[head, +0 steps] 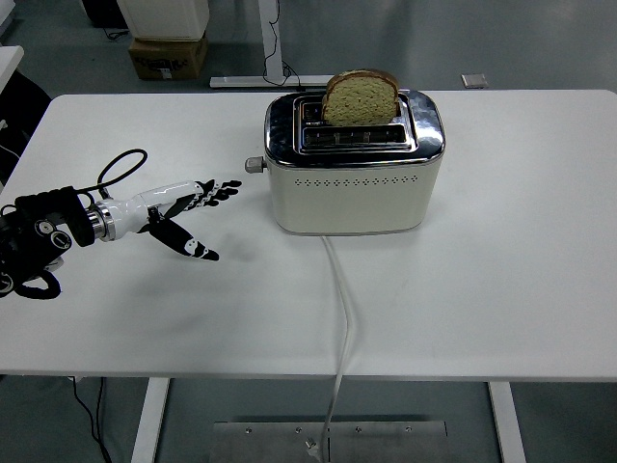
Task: Press down toaster
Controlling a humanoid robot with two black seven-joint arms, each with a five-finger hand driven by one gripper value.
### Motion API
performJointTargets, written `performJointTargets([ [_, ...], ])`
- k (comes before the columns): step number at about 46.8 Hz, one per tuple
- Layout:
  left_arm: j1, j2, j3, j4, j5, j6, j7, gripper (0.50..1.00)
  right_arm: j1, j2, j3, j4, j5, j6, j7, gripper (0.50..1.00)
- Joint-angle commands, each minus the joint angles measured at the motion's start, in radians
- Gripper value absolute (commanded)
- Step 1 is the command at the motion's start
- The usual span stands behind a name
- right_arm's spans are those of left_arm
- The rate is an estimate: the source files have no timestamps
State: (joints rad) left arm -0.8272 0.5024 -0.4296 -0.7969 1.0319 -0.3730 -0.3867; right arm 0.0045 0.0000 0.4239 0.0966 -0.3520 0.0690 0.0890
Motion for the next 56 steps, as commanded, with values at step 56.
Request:
performJointTargets([
  [56,-0.046,-0.031,-0.021,0.129,-1.061,0.072,-0.003,1.0,0.0,0.0,-0.001,0.0,0.001,0.0,0.0,0.998],
])
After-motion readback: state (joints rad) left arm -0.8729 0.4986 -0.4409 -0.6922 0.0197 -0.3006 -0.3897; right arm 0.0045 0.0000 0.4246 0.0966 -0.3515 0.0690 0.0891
